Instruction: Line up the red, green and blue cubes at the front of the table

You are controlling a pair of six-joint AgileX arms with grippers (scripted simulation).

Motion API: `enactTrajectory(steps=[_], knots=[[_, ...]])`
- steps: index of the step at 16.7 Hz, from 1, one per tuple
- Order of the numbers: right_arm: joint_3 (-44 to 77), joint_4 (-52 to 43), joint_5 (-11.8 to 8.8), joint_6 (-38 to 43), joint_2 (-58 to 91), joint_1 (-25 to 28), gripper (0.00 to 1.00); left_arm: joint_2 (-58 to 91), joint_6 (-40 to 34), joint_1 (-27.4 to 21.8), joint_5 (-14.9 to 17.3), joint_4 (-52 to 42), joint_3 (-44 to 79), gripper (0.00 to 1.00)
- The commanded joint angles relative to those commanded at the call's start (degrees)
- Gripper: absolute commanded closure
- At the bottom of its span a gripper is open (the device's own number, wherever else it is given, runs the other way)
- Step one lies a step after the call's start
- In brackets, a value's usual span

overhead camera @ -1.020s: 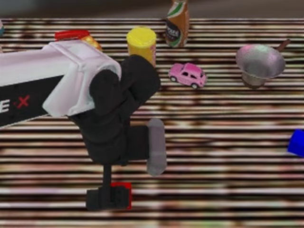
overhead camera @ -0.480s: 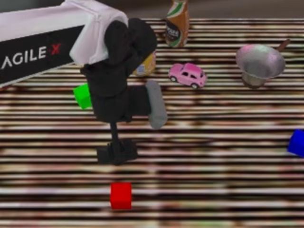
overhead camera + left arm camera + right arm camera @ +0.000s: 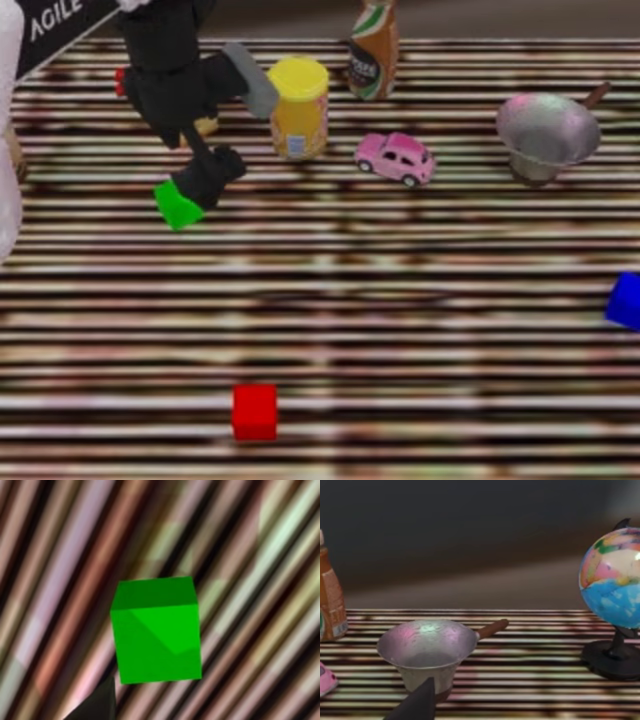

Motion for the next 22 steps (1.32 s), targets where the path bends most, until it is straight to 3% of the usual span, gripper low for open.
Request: enactTrajectory(steps=[4, 10, 18, 22], knots=[[0.0, 0.0, 0.0, 0.0, 0.0, 0.0, 0.0, 5.34, -0.82, 4.43, -0.12, -2.05, 7.19, 0.0], [0.0, 0.0, 0.0, 0.0, 0.0, 0.0, 0.0, 5.38, -0.81, 4.42, -0.12, -1.81, 7.14, 0.0], [0.0, 0.0, 0.0, 0.0, 0.0, 0.0, 0.0, 8.16, -0.79, 4.67, -0.08, 14.13, -5.8, 0.0], [0.0, 0.0, 0.0, 0.0, 0.0, 0.0, 0.0, 8.66, -0.74, 4.69, -0.08, 15.88, -7.4, 0.0]])
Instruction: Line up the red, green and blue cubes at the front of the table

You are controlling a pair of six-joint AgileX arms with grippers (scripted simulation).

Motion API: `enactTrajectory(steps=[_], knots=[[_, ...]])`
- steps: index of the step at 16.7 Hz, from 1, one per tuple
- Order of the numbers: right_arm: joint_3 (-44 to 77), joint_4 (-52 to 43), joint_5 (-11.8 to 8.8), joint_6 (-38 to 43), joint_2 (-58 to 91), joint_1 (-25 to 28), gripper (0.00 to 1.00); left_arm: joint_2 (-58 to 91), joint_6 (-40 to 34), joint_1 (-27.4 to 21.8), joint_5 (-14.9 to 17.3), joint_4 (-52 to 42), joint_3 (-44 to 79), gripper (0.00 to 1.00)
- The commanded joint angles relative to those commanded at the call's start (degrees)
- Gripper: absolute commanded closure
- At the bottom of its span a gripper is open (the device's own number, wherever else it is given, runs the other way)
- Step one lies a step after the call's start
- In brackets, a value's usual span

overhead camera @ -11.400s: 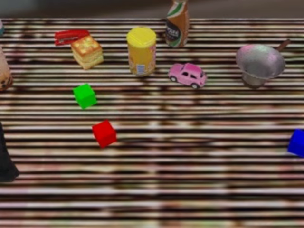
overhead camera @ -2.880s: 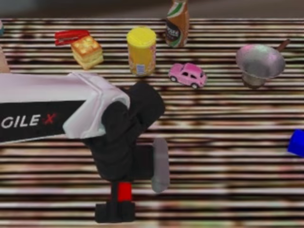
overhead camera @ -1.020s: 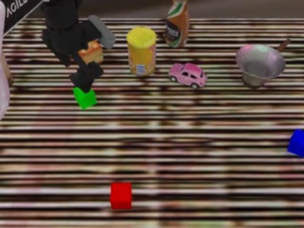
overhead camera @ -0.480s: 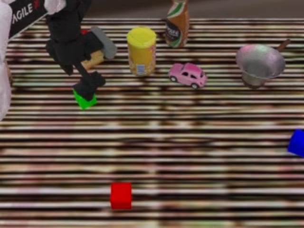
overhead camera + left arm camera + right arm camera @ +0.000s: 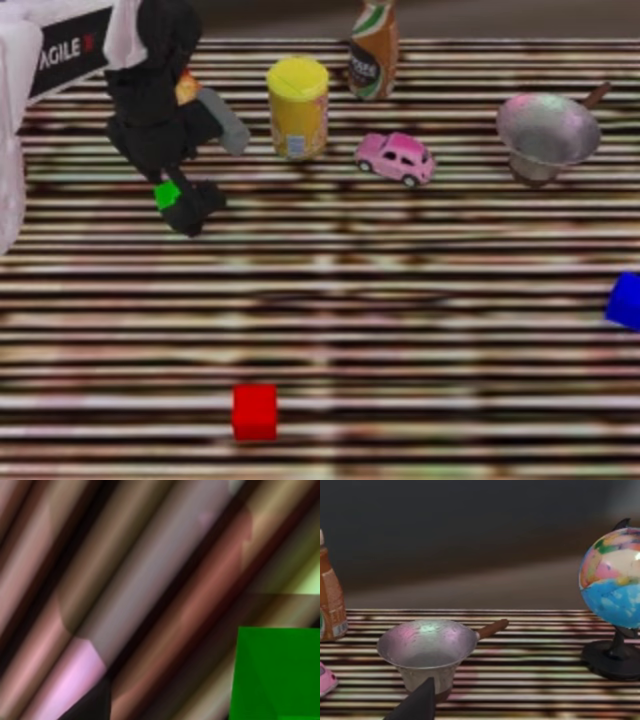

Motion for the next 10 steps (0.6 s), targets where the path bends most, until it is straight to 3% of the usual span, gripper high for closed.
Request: enactTrajectory(steps=[1, 10], knots=[[0.0, 0.0, 0.0, 0.0, 0.0, 0.0, 0.0, 0.0, 0.0, 0.0, 0.0, 0.0, 0.0, 0.0], [0.0, 0.0, 0.0, 0.0, 0.0, 0.0, 0.0, 0.0, 0.0, 0.0, 0.0, 0.0, 0.0, 0.68]])
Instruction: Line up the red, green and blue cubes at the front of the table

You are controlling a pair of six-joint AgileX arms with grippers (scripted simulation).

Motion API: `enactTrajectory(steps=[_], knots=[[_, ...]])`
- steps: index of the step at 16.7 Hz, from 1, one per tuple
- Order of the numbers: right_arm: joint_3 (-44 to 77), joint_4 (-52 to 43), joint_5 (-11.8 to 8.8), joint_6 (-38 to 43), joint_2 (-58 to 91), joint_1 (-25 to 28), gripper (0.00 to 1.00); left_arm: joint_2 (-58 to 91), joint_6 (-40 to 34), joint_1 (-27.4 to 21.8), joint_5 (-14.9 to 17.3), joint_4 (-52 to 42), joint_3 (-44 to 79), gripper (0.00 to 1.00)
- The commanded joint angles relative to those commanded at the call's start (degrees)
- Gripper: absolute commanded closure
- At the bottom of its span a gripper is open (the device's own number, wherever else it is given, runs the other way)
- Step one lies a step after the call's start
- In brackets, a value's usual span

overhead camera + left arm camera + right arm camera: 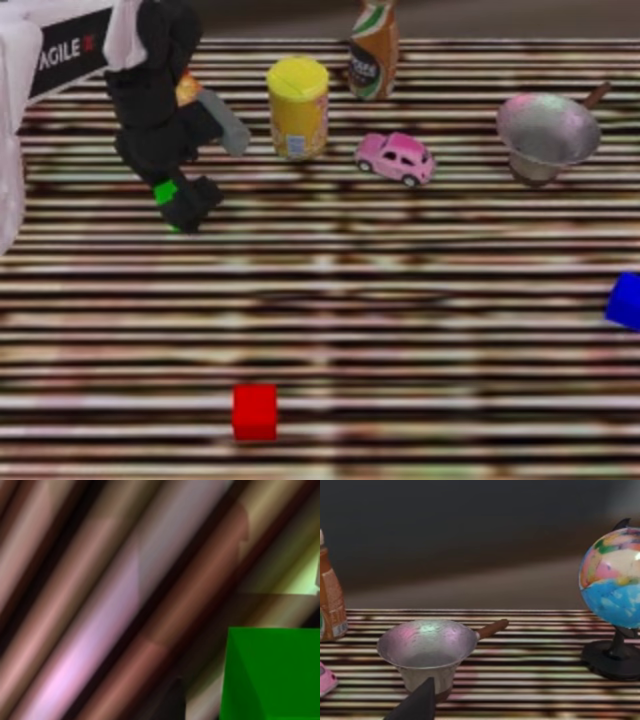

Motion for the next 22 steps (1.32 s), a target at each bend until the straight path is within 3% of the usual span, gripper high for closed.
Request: enactTrajectory(steps=[4, 5, 15, 22], knots=[[0.0, 0.0, 0.0, 0.0, 0.0, 0.0, 0.0, 0.0, 0.0, 0.0, 0.0, 0.0, 0.0, 0.98], [0.0, 0.0, 0.0, 0.0, 0.0, 0.0, 0.0, 0.0, 0.0, 0.0, 0.0, 0.0, 0.0, 1.0], [0.0, 0.0, 0.0, 0.0, 0.0, 0.0, 0.0, -2.26, -0.75, -0.11, 1.02, -2.09, 0.99, 1.0], [0.0, 0.0, 0.0, 0.0, 0.0, 0.0, 0.0, -4.24, -0.76, 0.75, 1.0, -14.68, 11.35, 1.0]])
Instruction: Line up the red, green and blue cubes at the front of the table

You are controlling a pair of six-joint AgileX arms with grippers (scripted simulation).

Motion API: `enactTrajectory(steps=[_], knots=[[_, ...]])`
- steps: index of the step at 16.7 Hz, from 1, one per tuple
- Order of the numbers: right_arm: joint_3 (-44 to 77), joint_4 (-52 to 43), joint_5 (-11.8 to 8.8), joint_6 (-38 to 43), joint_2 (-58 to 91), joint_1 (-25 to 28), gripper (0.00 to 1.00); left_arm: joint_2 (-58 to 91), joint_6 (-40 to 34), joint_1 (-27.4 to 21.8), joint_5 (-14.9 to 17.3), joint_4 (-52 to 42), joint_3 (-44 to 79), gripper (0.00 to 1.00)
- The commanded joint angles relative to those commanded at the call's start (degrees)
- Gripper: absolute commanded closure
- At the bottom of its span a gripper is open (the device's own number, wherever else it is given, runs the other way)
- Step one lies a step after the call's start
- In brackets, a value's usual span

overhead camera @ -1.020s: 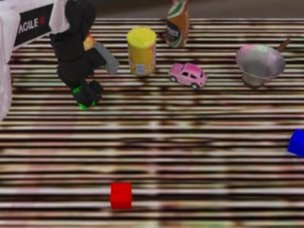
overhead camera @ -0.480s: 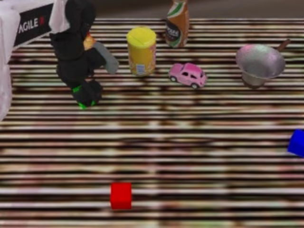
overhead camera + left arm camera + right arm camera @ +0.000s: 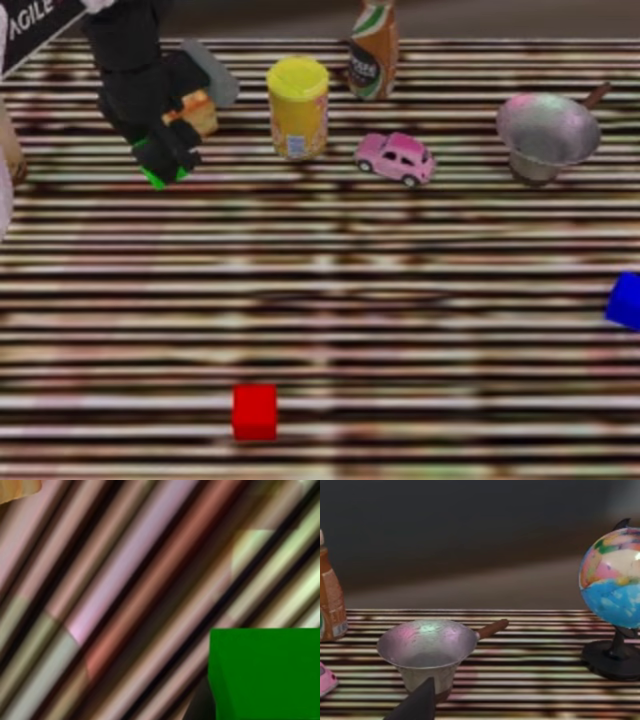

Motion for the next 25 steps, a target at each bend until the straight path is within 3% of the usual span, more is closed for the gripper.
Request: enactTrajectory(steps=[7, 11, 18, 21, 25], knots=[[0.0, 0.0, 0.0, 0.0, 0.0, 0.0, 0.0, -1.71, -0.3, -2.3, -0.05, 0.3, -1.67, 1.0], [0.0, 0.0, 0.0, 0.0, 0.0, 0.0, 0.0, -9.06, -1.47, -12.16, -0.13, 3.4, -12.04, 1.0], [0.0, 0.0, 0.0, 0.0, 0.0, 0.0, 0.0, -25.65, -4.26, -34.76, -0.21, 10.33, -36.97, 1.0], [0.0, 0.0, 0.0, 0.0, 0.0, 0.0, 0.0, -29.56, -4.97, -39.15, -0.34, 12.08, -41.34, 1.0], [0.0, 0.0, 0.0, 0.0, 0.0, 0.0, 0.0, -29.57, -4.92, -39.19, -0.29, 12.04, -41.47, 1.0]])
